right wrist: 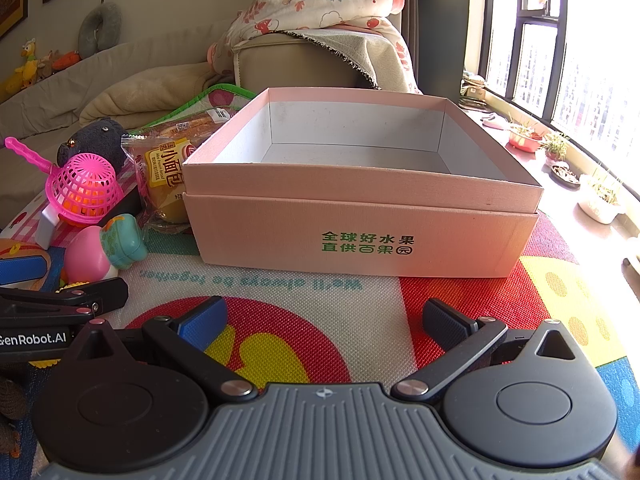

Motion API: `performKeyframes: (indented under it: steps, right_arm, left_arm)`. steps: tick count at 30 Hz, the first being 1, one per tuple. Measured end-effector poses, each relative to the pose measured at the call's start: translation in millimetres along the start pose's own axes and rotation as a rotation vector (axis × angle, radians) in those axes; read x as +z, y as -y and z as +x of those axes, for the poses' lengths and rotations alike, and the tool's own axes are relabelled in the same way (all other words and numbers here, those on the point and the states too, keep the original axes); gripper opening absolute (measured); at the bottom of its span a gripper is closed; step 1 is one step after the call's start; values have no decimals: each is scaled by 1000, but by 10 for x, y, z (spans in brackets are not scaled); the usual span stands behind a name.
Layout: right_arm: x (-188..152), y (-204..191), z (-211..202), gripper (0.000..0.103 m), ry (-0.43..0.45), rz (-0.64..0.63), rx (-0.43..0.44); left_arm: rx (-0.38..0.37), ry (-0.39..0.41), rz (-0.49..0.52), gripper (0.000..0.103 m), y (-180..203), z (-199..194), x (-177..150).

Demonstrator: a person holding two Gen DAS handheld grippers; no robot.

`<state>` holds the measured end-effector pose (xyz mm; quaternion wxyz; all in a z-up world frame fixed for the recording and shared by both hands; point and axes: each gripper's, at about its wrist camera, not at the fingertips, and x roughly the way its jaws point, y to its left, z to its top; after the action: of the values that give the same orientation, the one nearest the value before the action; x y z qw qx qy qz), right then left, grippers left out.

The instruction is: Organize objects

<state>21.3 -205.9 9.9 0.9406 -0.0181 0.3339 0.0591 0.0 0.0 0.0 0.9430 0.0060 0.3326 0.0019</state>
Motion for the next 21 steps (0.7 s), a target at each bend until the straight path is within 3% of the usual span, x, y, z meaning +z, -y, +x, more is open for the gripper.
performKeyframes:
  steps: [21]
  right_arm:
    - [-15,2,-26,103,-1,0,0]
  left_arm:
    - [2,1,3,103,-21,0,-1]
